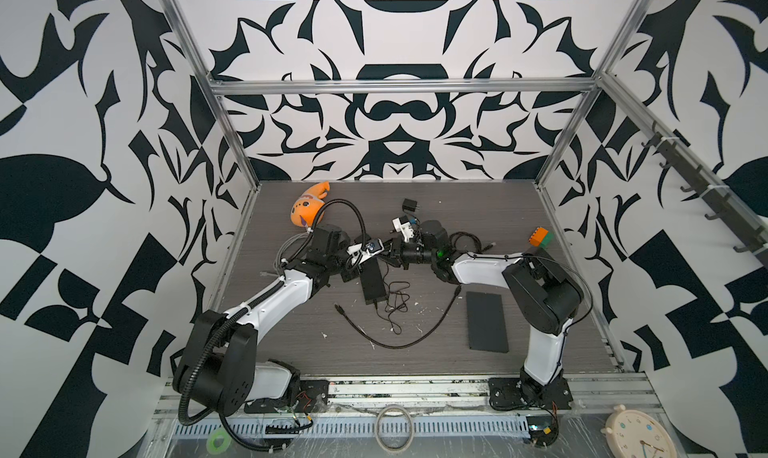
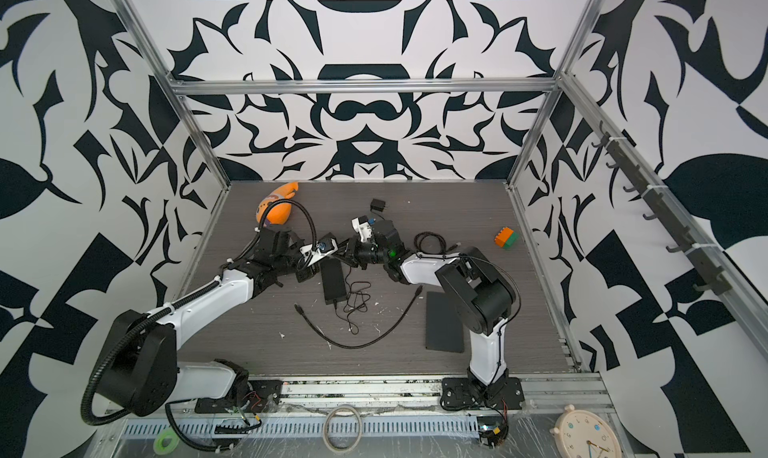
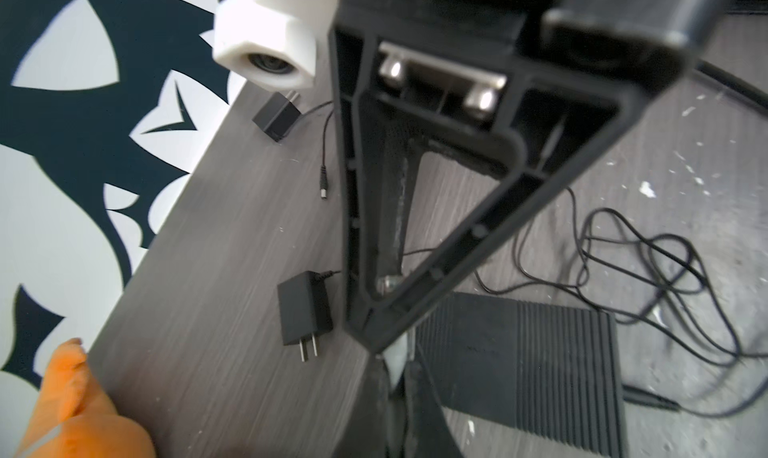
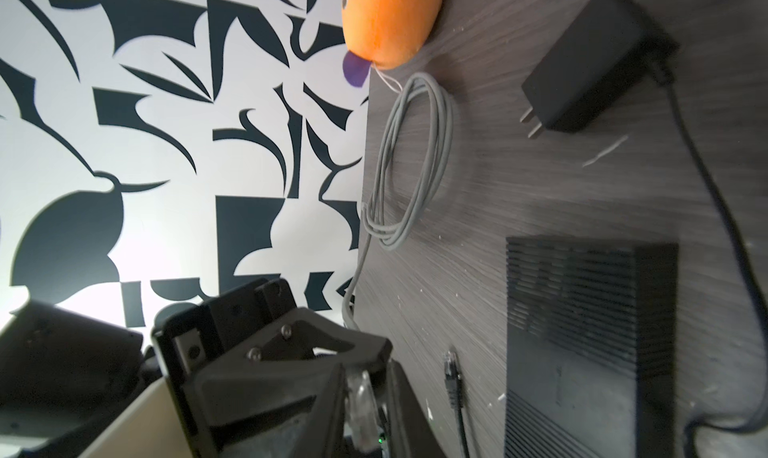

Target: Insert the plug into the switch port

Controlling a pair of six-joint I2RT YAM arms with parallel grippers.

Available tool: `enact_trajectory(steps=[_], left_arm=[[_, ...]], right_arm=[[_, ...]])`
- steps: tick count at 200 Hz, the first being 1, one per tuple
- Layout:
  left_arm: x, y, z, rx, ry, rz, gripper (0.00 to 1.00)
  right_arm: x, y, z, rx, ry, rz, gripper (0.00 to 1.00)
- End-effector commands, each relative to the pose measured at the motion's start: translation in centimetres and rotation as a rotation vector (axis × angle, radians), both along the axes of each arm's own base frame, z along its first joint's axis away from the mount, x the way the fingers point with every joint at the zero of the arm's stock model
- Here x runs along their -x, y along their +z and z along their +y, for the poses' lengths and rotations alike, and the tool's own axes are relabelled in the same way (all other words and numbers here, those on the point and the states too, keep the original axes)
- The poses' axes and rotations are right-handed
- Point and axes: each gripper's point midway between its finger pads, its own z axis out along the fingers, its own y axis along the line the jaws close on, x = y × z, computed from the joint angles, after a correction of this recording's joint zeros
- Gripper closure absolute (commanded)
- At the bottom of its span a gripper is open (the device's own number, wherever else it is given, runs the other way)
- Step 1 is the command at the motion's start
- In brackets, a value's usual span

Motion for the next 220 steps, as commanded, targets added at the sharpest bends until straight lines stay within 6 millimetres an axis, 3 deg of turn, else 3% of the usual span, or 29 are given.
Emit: enact_trajectory(steps=[1,49,90,191,220], left_arm=[[1.7,0.6,0.3,0.01,-0.067,0.087,1.0],[3.2,-0.4,1.1,-0.014,-0.09,0.209,1.0],[4.2,-3.2,2.7,-0.119,-0.067,0.317,1.0],[6.4,-9.3,6.8,-0.348,0.007,0.441,1.0],[6.6,-10.3,6.8,-0.353,0.009,0.462,1.0]], right_arm=[[-0.6,3.6,-1.5,-0.037,-0.019,-0.128,0.72],[-1.1,2.9,-3.7,0.069,-0.034,-0.19,0.69],[-0.7,-0.7,-4.9,0.32,0.007,-0.274,0.68],[1.3,-5.2,-1.1,0.423,0.138,-0.317,0.57],[1.5,-5.9,-0.2,0.427,0.161,-0.321,0.56]])
